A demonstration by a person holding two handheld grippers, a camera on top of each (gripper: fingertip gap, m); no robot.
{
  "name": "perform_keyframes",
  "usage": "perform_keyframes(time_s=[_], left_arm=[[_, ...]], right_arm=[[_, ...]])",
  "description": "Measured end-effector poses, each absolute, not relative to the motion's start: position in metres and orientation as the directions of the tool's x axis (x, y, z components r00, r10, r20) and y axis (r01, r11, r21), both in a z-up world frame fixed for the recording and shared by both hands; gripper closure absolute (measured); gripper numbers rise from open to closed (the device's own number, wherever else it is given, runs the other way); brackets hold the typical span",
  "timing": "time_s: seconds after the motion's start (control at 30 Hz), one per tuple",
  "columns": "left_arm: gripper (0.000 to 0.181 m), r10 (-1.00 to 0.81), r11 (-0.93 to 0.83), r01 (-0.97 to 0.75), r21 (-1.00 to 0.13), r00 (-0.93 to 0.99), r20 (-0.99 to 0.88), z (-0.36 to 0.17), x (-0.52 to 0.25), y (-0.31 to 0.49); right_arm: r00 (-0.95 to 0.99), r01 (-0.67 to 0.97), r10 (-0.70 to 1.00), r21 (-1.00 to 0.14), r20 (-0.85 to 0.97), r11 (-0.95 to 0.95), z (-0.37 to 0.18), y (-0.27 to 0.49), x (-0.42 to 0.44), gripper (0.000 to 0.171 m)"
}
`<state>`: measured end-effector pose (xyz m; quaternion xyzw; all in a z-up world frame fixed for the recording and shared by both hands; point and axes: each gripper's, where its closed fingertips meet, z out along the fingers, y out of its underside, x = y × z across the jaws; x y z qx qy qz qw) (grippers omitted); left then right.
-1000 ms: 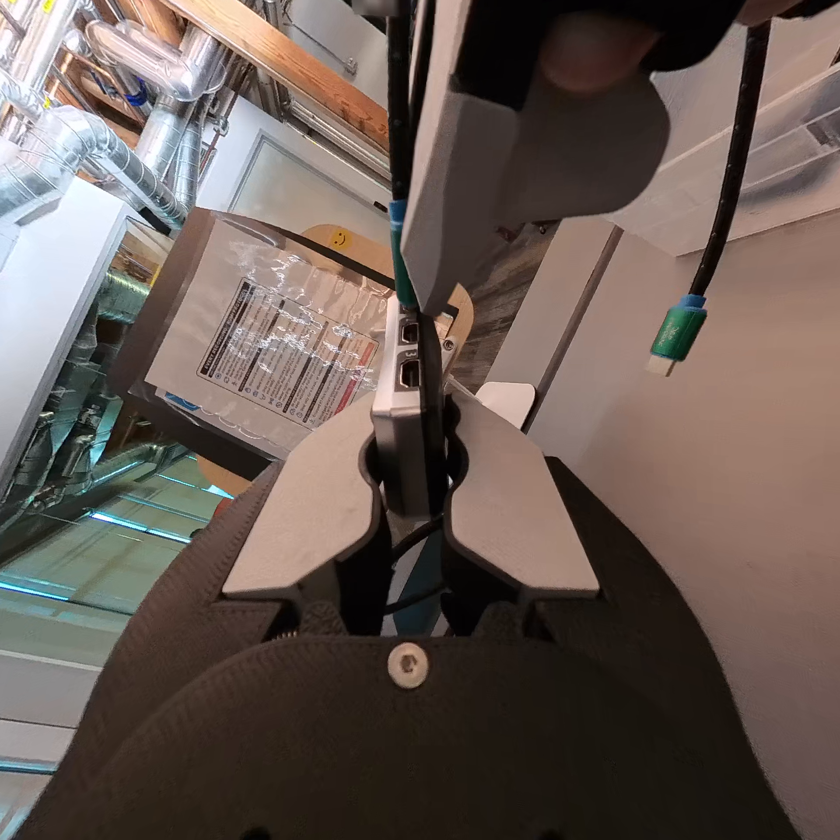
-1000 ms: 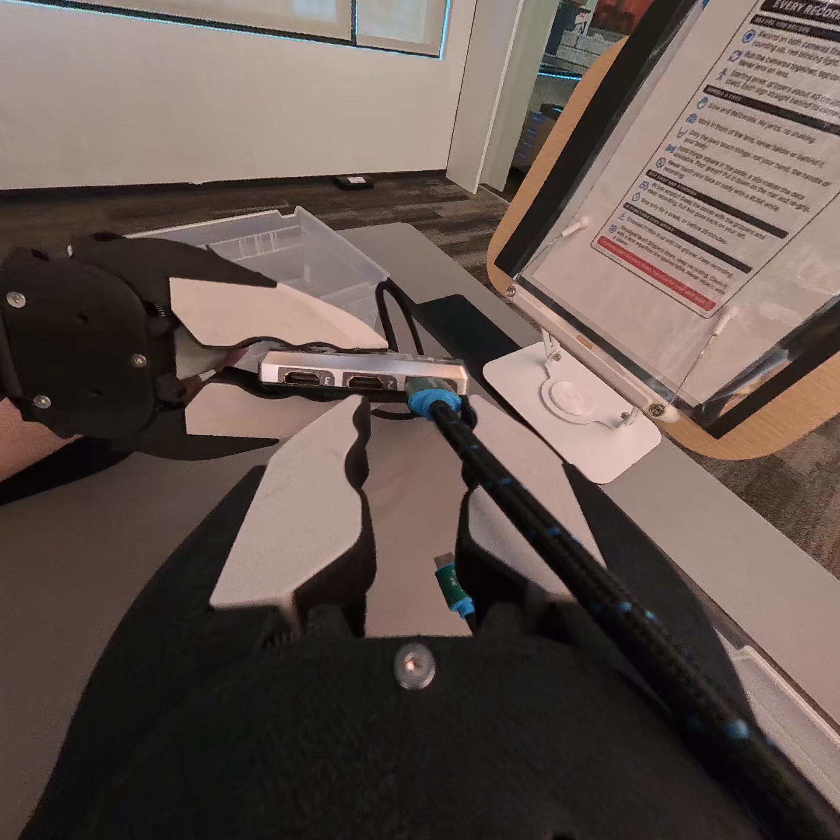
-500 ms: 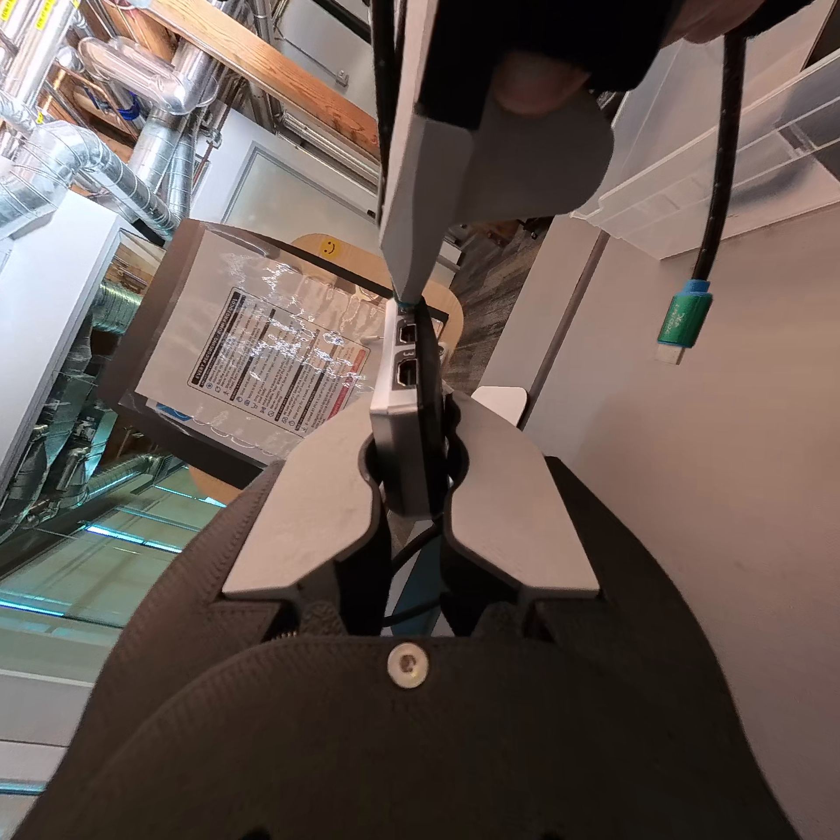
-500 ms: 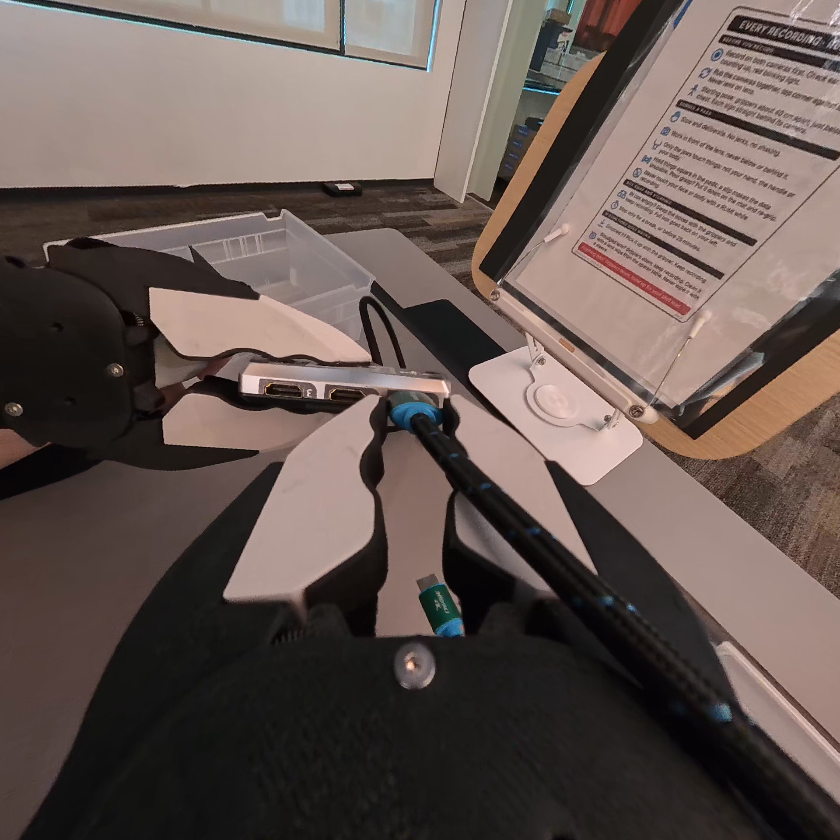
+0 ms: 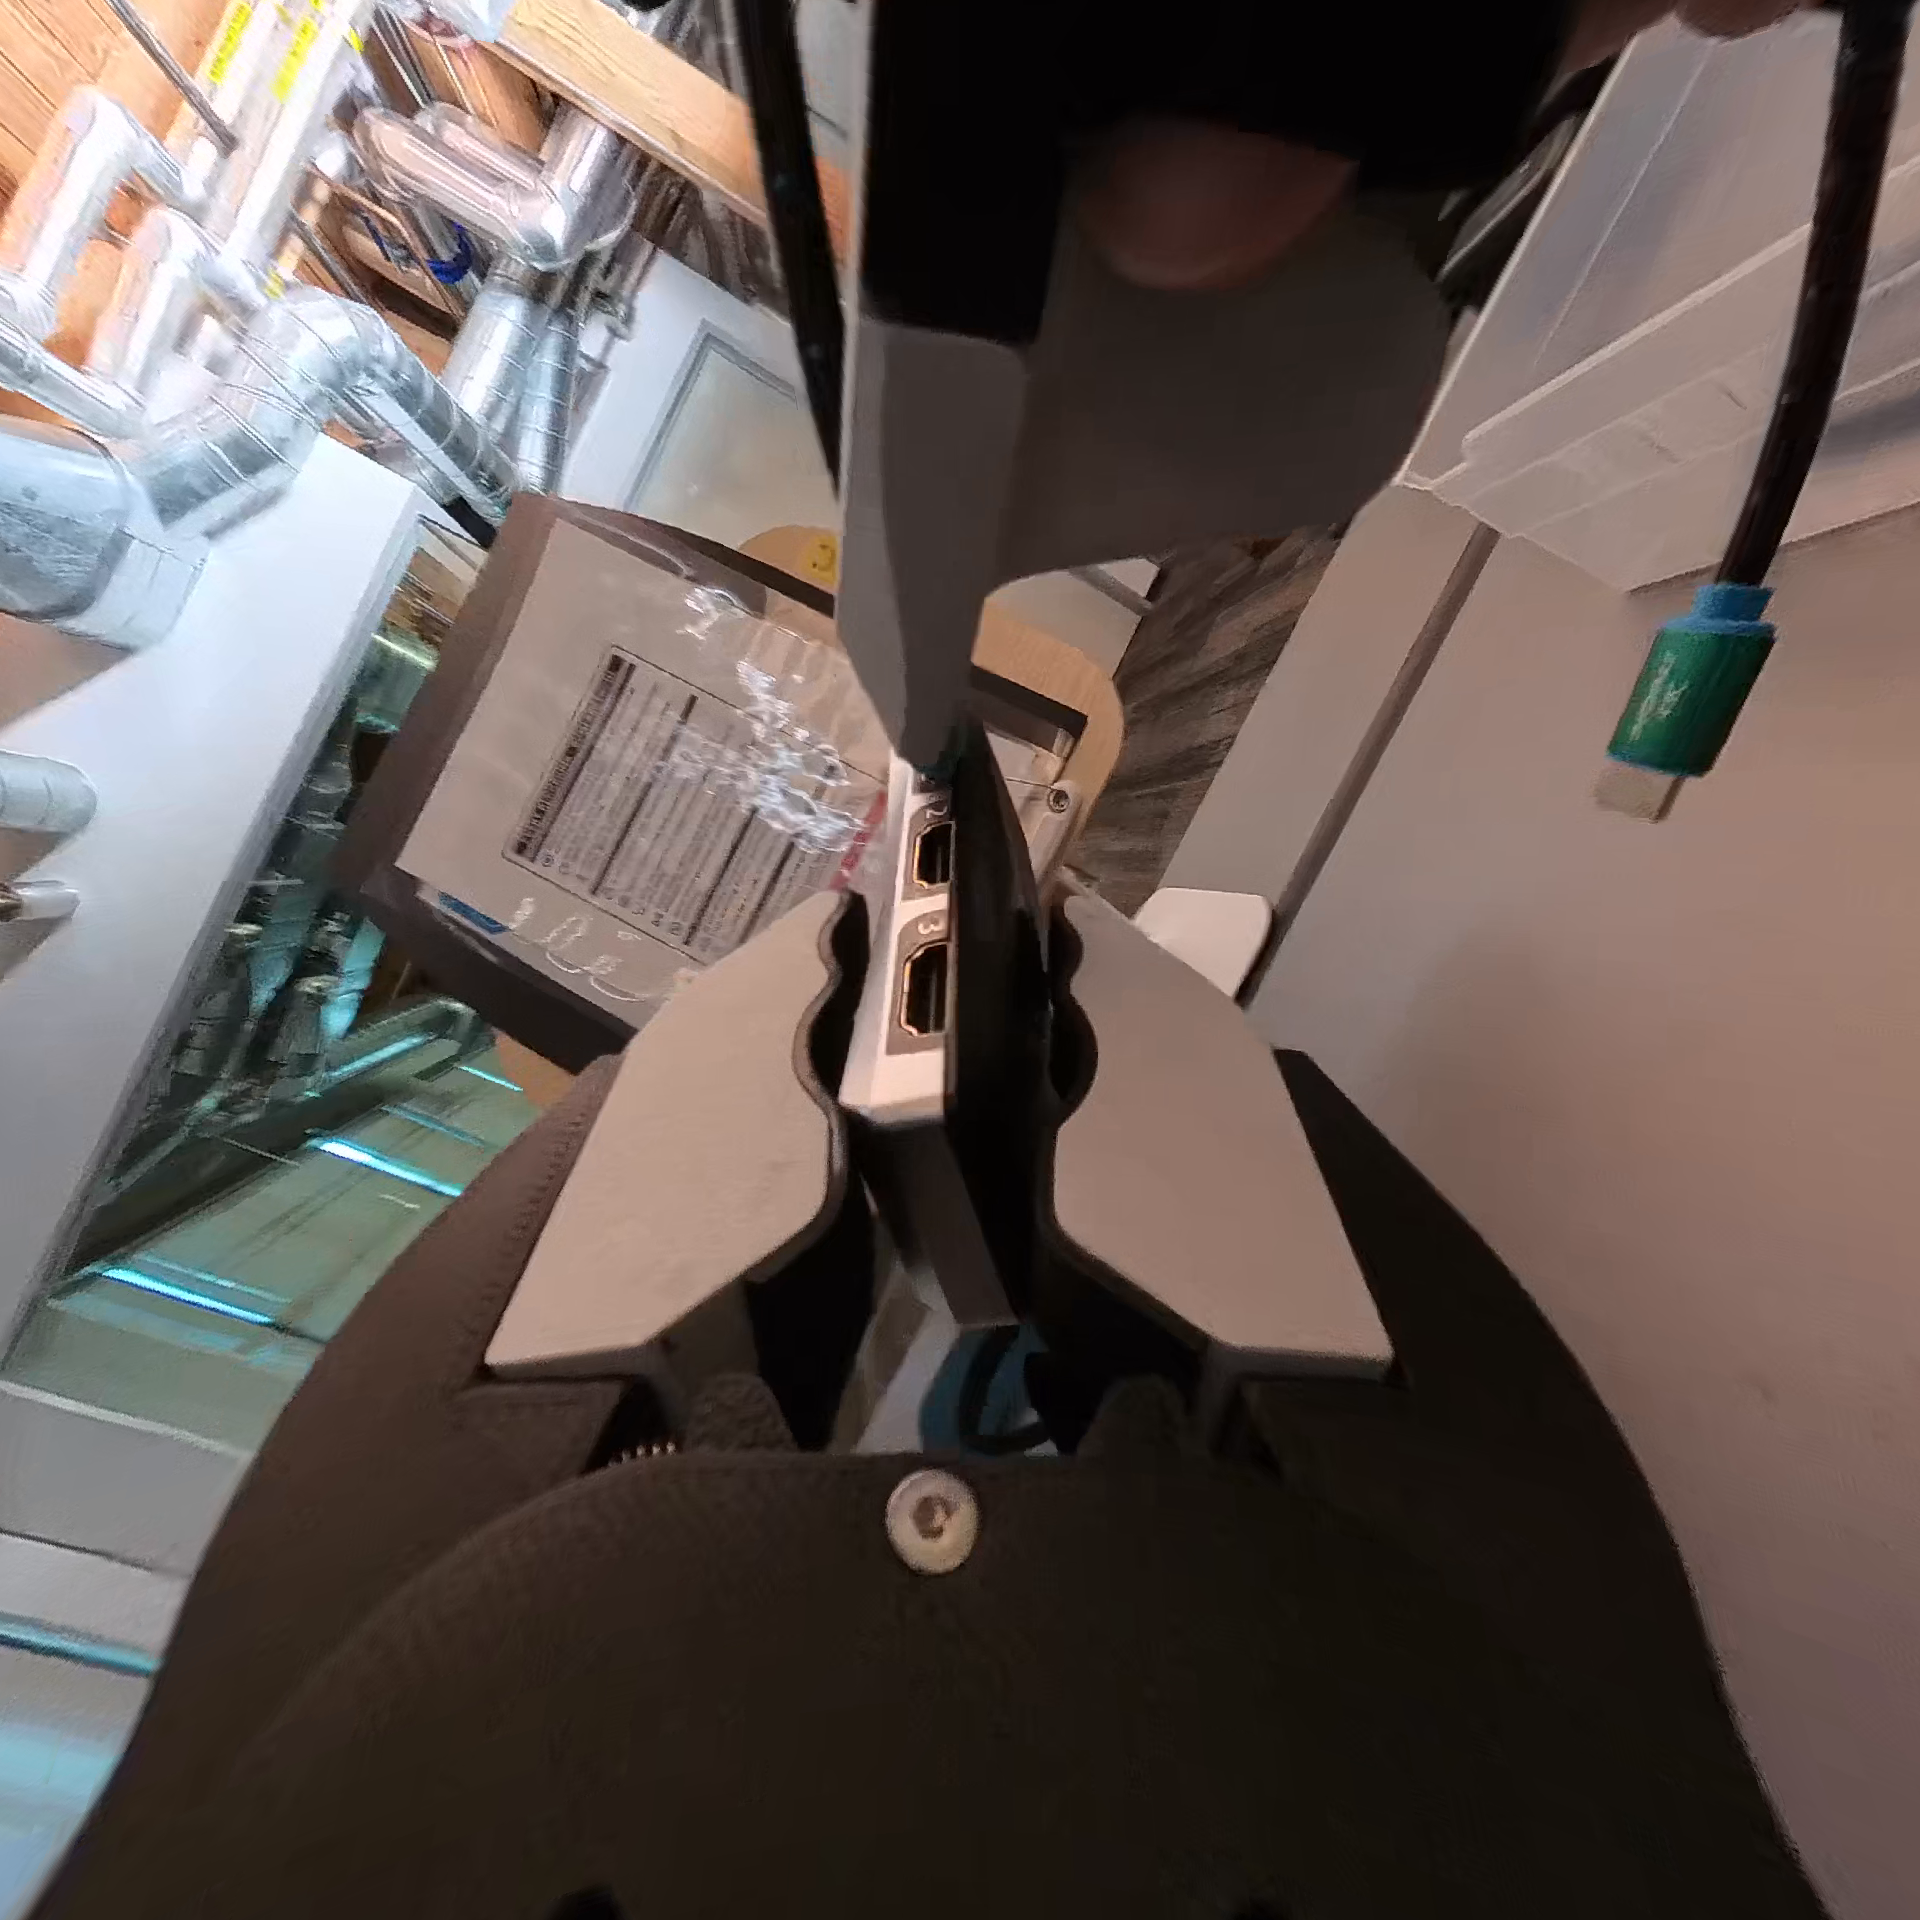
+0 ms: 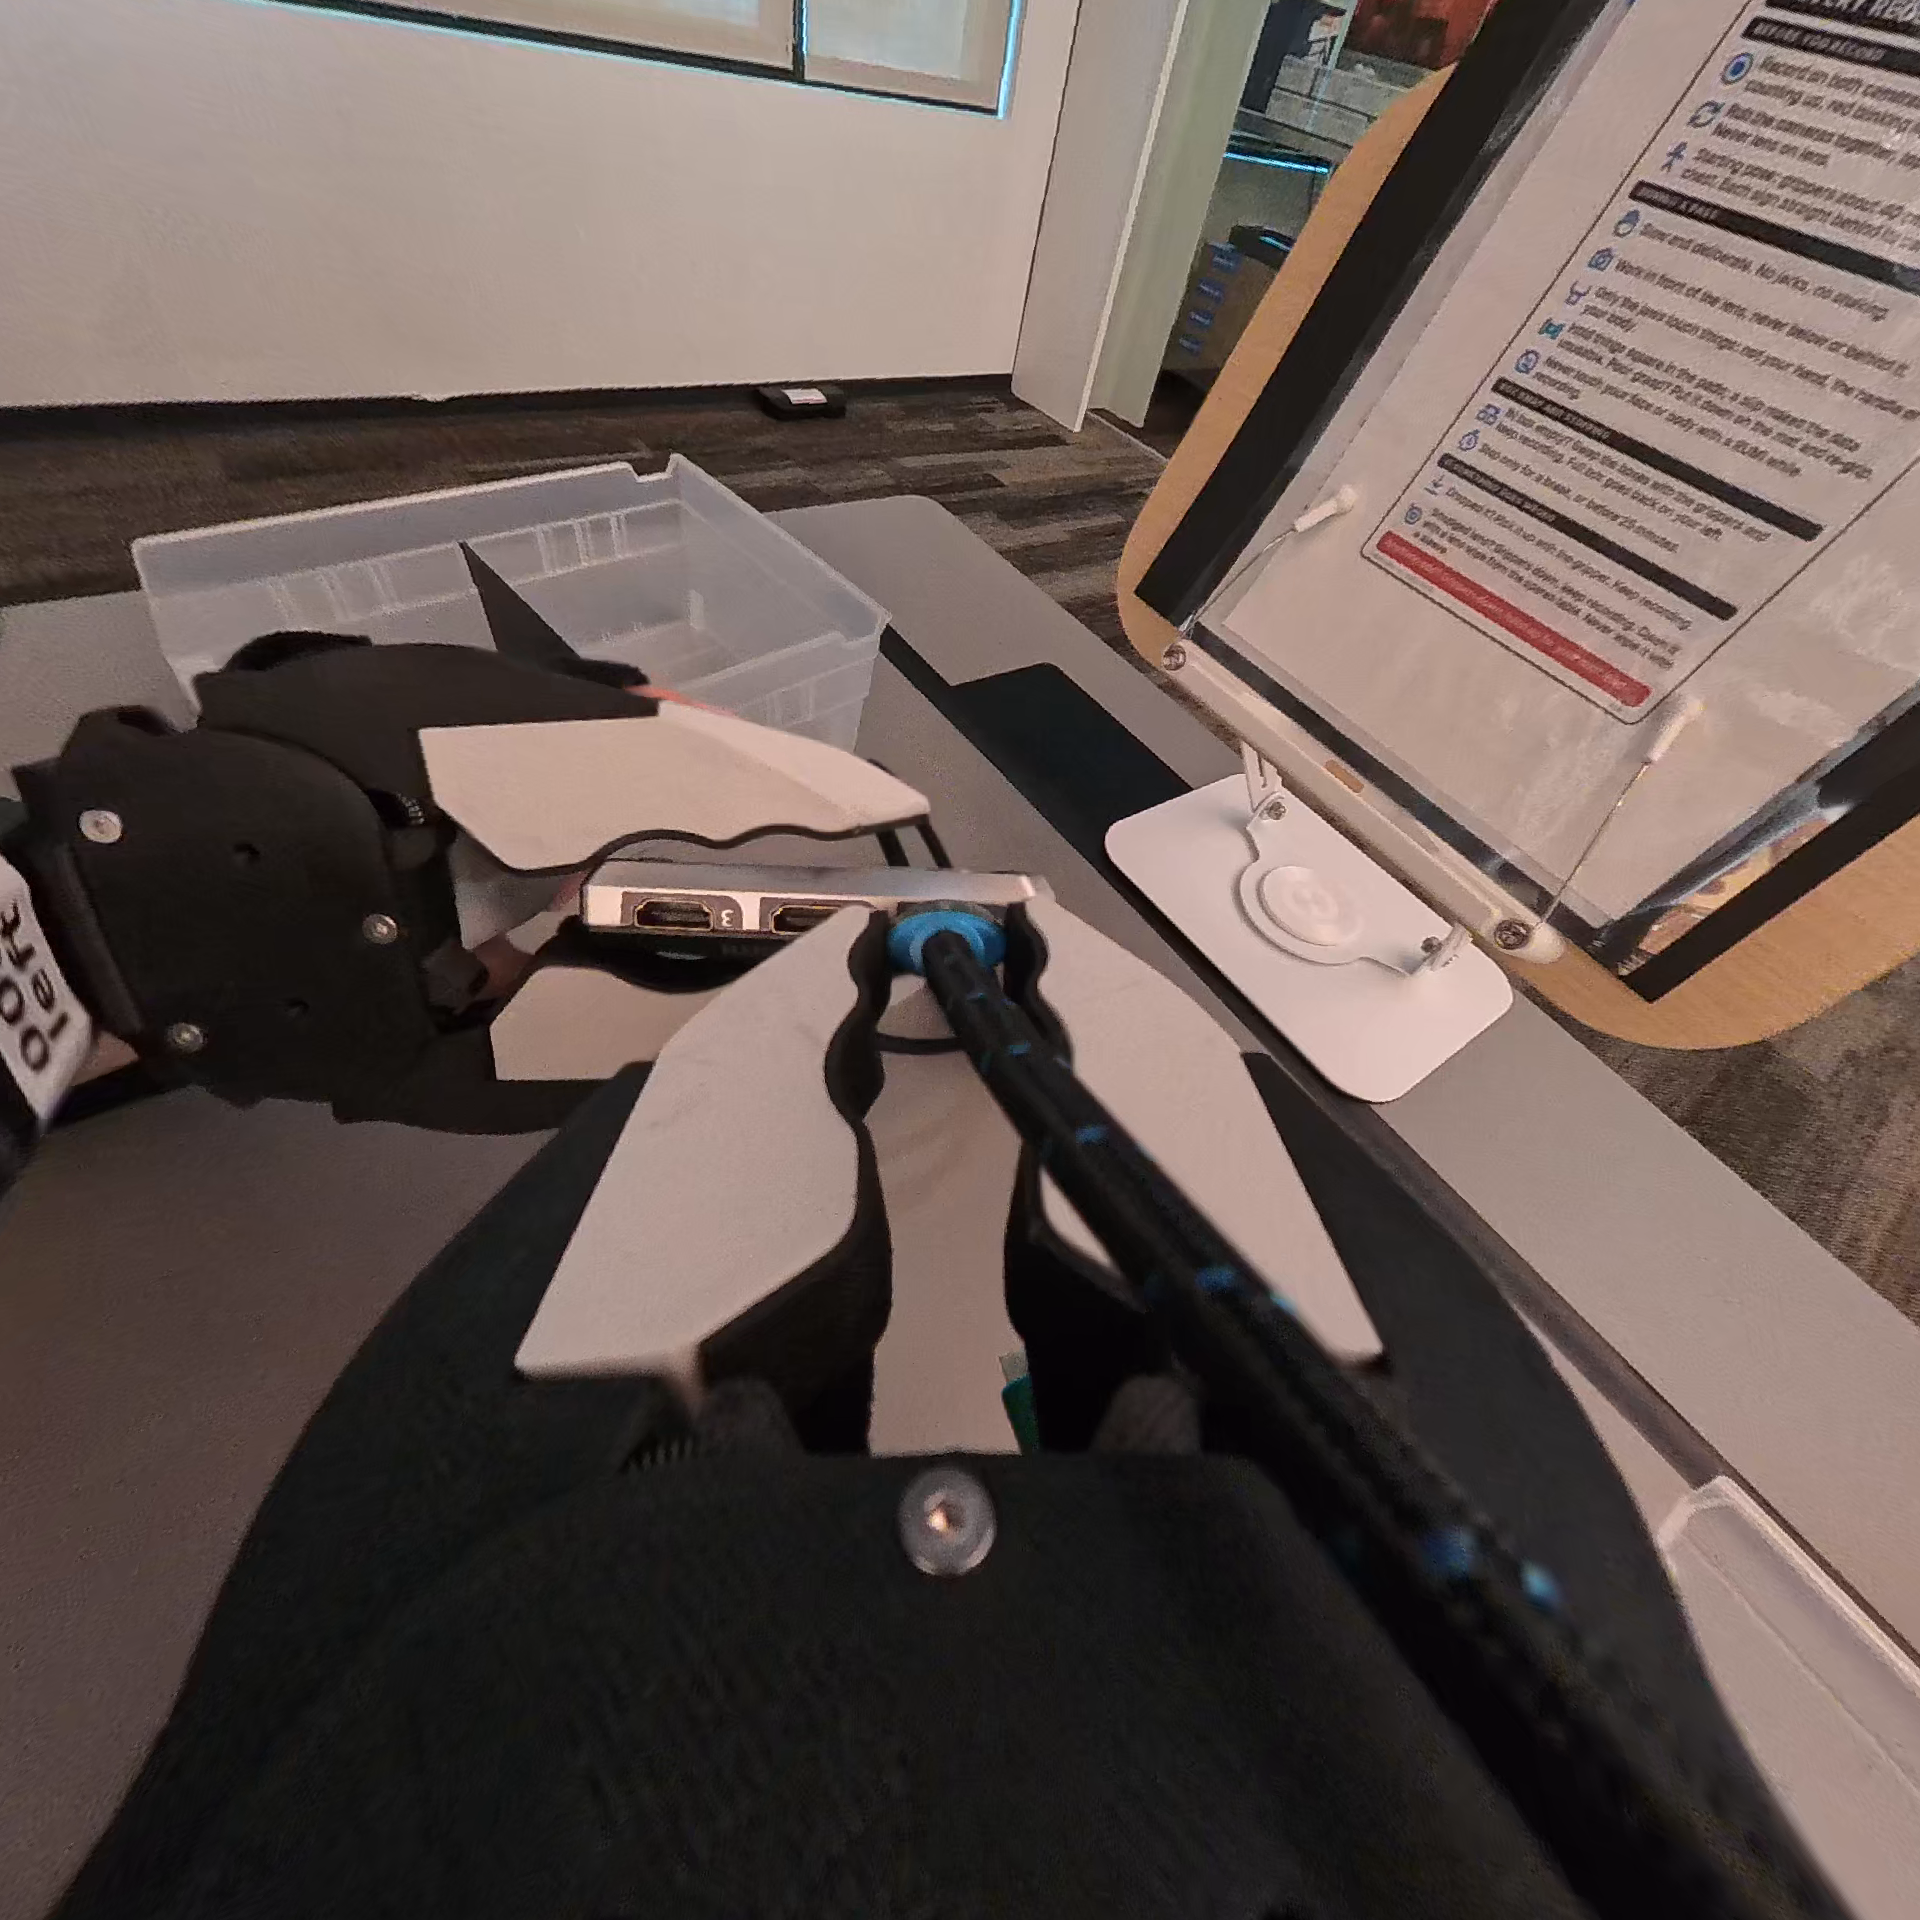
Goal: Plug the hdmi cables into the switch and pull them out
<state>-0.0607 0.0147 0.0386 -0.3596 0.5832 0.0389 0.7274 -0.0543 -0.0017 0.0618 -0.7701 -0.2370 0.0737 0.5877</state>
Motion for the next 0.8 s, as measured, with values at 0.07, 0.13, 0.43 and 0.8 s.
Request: perform_keyframes(time_s=[0.07,0.13,0.43,0.8], left_arm=[[0.151,-0.441,0.699,-0.476,-0.534,0.3,-0.846,0.034,-0.06,0.017],[0.153,-0.446,0.687,-0.495,-0.532,0.29,-0.846,0.033,-0.061,0.019],[0.155,-0.406,0.687,-0.499,-0.528,0.339,-0.849,0.047,-0.067,0.024],[0.156,-0.423,0.524,-0.552,-0.648,0.492,-0.761,0.074,-0.14,0.101]], right_arm=[[0.877,0.278,0.452,-0.939,0.162,-0.202,0.06,0.0,-0.053,0.149],[0.878,0.268,0.455,-0.942,0.152,-0.202,0.059,0.001,-0.052,0.149],[0.881,0.329,0.401,-0.934,0.25,-0.142,0.073,-0.002,-0.056,0.15],[0.919,0.263,0.276,-0.959,0.282,0.104,0.158,-0.062,-0.037,0.149]])
